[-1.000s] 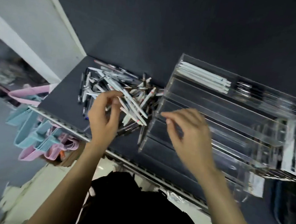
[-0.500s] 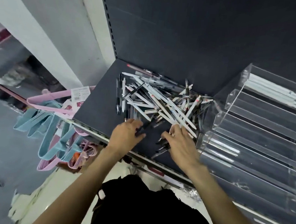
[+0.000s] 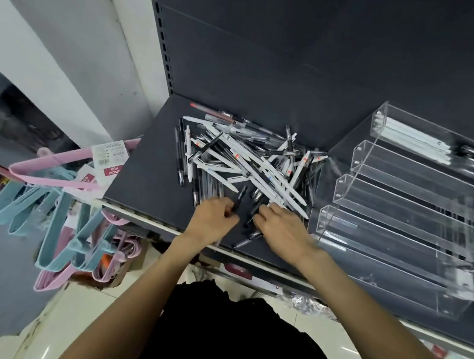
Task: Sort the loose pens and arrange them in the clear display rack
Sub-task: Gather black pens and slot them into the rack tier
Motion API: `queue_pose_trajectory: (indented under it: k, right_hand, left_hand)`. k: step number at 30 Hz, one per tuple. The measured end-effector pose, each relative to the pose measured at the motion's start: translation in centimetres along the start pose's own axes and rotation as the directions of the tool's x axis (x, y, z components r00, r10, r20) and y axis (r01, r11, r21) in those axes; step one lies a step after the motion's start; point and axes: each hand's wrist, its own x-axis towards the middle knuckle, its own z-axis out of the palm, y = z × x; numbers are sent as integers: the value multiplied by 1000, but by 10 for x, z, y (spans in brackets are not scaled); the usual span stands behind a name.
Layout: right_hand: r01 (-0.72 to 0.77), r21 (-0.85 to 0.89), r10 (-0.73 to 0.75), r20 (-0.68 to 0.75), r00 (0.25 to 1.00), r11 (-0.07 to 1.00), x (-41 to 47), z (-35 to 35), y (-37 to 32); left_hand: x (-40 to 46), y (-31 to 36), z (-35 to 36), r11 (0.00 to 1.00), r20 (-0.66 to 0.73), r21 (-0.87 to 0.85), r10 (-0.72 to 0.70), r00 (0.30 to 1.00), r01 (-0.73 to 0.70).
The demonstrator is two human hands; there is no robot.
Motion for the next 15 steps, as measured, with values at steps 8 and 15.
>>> queue_pose_trajectory:
  k: [8,15]
  right_hand:
    - [116,110,-104,-112,988,987,6,-7,15]
    - [-192,941,548,9,836,278,14,-91,47]
  left_hand:
    - [-11,-4,-4,741,-88,-671,-112,990,25]
    - [-24,30,-23,615,-222,-773,-29,975,-158]
